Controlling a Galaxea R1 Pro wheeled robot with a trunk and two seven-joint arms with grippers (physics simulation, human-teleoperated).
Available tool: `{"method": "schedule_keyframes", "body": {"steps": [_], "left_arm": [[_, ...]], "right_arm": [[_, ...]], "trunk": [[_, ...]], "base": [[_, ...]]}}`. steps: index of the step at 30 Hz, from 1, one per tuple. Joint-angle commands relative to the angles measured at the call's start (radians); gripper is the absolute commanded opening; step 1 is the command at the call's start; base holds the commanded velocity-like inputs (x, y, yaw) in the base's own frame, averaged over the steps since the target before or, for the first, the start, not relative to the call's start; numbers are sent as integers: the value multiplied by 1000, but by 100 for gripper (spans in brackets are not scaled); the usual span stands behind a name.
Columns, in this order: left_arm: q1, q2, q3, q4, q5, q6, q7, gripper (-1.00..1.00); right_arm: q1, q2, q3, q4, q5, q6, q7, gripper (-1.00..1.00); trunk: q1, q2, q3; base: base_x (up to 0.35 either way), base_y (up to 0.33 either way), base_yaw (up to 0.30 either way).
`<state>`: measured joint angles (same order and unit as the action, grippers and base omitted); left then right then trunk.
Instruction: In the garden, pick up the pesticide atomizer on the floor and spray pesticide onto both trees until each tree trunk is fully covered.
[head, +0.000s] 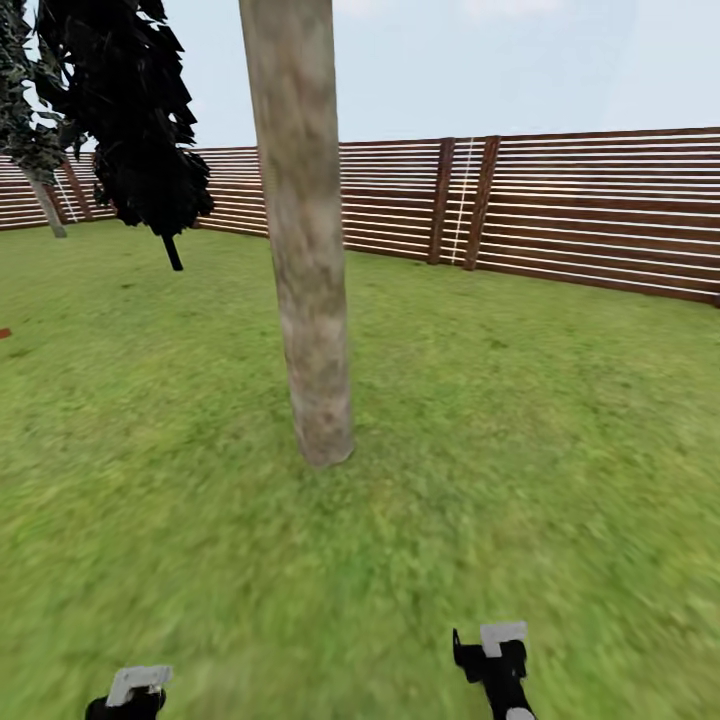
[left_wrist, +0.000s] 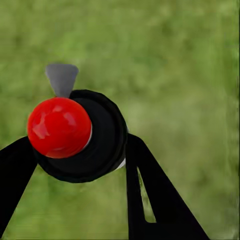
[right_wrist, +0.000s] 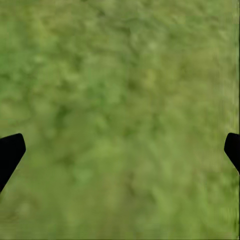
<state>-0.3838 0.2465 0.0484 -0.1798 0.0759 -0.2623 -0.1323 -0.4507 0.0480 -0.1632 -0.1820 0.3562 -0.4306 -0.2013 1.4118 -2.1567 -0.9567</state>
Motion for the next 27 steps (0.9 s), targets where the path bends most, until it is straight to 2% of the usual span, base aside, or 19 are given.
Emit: {"method": "schedule_keyframes", "body": {"steps": [1,2,3,4,5,6,7,10,12,14,16,18,20,21,24,26,27], "left_arm": [[-4,11,-1,-9,-17,1,-87,-100],[-11,33,-7,-25,-68,5,-187,-100],[-25,57,-10,-48,-137,8,-295,-100],[-48,71,-11,-74,-210,15,-404,-100],[-66,76,-12,-91,-260,23,-479,-100],[-99,79,-13,-119,-345,47,-605,-100],[-145,78,-13,-165,-468,91,-748,-100],[-177,74,-12,-244,-569,141,-876,-100],[-186,73,-13,-311,-592,165,-956,-100],[-188,74,-13,-379,-601,201,-1025,-100],[-190,71,-13,-415,-603,240,-1049,-100],[-190,68,-12,-421,-603,249,-1047,-100],[-190,59,-13,-421,-605,250,-1048,-100],[-190,53,-14,-420,-612,249,-1047,-100],[-190,39,-17,-416,-642,249,-1046,-100],[-189,5,-22,-412,-675,249,-1046,-100],[-189,-11,-26,-411,-693,249,-1046,-100]], "right_arm": [[0,0,-7,-30,54,-2,21,100],[0,-2,-7,-68,128,-2,83,100],[0,-3,-8,-112,214,-1,167,100],[0,-3,-8,-156,294,3,258,100],[0,-3,-8,-183,342,10,322,100],[0,-3,-8,-227,407,32,436,100],[0,-3,-9,-288,467,69,608,100],[-7,-4,-9,-351,492,92,799,100],[-18,-1,-9,-382,496,97,875,100],[-31,3,-8,-398,497,99,945,100],[-40,5,-7,-404,497,99,1002,100],[-47,10,-7,-404,497,99,1017,100],[-49,29,-7,-404,497,99,1043,100],[-50,42,-7,-403,497,99,1055,-100],[-52,59,-6,-404,499,99,1068,-100],[-53,65,5,-404,499,99,1073,-100],[-54,73,34,-404,498,99,1077,-100]], "trunk": [[0,0,-1],[0,0,-1],[0,0,-1],[0,0,-1],[0,0,-1],[0,0,-1],[0,0,-1],[0,0,-1],[0,0,-1],[0,0,-1],[0,0,-1],[0,0,-1],[0,0,-1],[0,0,-1],[0,0,-1],[0,0,-1],[0,0,-1]], "base": [[281,-164,0],[282,-153,0],[283,-146,0],[283,-142,0],[283,-141,0],[283,-139,0],[267,-129,0],[219,-74,0],[108,-18,0],[28,-5,0],[8,-1,0],[1,0,0],[0,0,0],[0,0,0],[0,0,0],[0,0,0],[0,0,0]]}}
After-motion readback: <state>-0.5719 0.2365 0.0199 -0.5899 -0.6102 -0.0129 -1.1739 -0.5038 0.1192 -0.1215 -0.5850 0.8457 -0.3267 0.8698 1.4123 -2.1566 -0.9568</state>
